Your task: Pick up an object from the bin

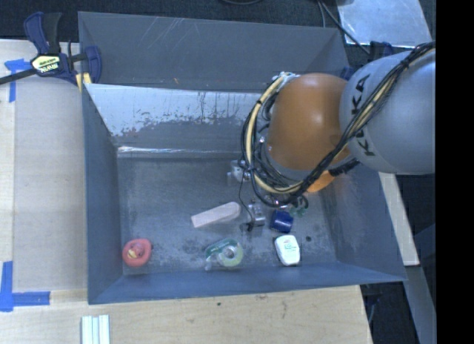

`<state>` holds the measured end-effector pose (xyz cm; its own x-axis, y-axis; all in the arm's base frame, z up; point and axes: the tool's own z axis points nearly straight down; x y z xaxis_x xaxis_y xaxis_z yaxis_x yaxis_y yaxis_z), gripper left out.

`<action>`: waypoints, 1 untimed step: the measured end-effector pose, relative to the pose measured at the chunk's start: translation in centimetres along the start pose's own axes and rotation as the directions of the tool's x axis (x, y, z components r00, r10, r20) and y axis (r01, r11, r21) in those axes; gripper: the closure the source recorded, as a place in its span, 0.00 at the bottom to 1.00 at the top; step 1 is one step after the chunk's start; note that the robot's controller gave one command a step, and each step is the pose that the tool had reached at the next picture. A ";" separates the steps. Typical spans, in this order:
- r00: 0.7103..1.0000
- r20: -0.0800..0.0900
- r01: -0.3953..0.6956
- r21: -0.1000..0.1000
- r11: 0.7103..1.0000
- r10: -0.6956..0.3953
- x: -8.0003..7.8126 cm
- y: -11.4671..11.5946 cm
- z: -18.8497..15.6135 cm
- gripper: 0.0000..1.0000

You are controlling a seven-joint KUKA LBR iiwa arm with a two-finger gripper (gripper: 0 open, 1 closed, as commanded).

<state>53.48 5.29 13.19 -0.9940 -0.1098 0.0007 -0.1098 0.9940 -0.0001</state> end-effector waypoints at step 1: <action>0.979 0.009 -0.205 -0.003 0.979 0.205 0.6 0.8 6.0 1.00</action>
Offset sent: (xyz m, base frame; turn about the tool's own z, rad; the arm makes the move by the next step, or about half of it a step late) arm 0.0000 0.0000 0.0000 0.0000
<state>52.81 6.05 7.18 -0.9953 0.0964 -0.0085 0.0963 0.9953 0.0029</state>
